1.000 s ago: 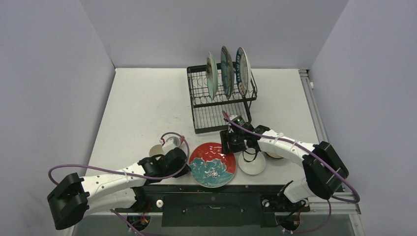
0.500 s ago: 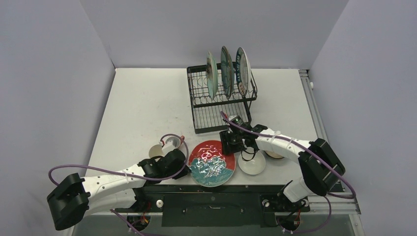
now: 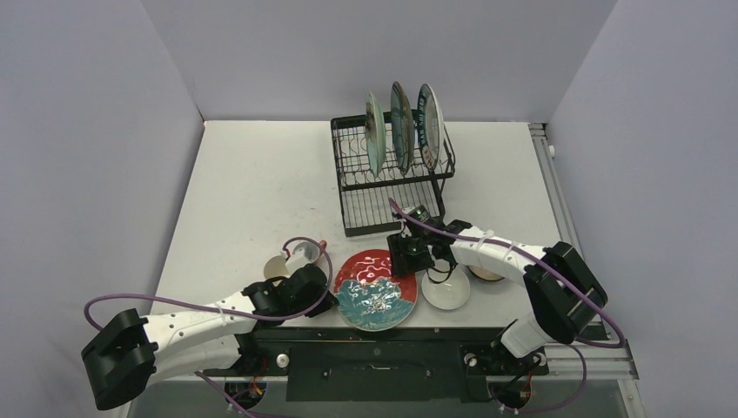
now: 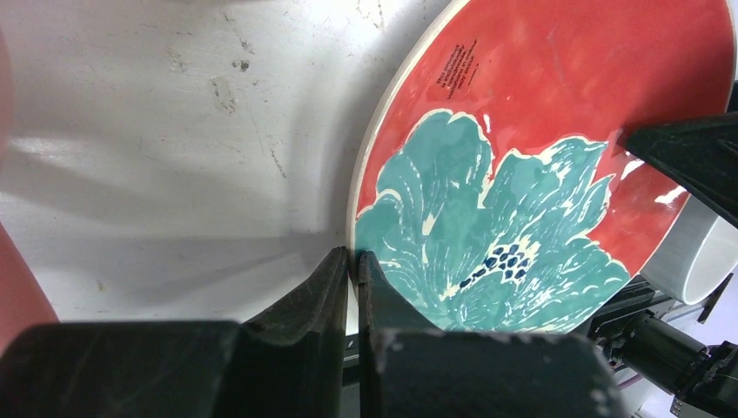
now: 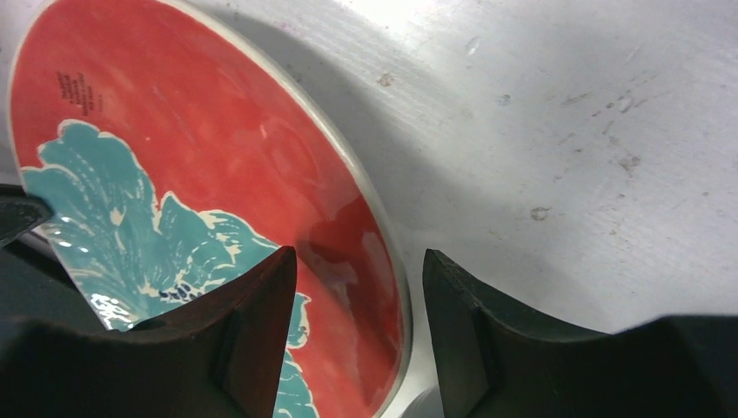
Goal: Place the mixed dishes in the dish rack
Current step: Pick up the plate from the corner of the board, then insert the plate into the dish rack.
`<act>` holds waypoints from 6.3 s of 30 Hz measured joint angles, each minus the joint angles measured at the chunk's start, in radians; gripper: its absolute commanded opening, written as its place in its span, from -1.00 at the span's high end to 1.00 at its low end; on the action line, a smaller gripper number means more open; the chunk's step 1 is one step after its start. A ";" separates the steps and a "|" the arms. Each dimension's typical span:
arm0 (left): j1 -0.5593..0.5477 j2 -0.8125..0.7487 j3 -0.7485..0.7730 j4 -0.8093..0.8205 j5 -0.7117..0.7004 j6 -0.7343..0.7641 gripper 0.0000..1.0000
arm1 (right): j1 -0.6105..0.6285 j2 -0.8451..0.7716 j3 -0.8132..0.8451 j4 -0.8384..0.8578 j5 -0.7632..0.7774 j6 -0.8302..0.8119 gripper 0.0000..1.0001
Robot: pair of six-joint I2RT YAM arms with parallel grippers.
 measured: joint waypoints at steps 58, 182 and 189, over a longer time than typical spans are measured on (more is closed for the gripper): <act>0.005 0.063 0.009 0.002 0.023 0.015 0.65 | -0.048 -0.162 -0.101 0.115 -0.297 0.123 1.00; 0.266 -0.407 0.406 -0.371 0.173 0.832 -0.93 | 0.386 -0.191 0.782 -0.068 0.807 -0.022 1.00; 0.266 -0.407 0.405 -0.369 0.175 0.832 -0.93 | 0.399 -0.113 0.809 0.037 0.909 -0.111 1.00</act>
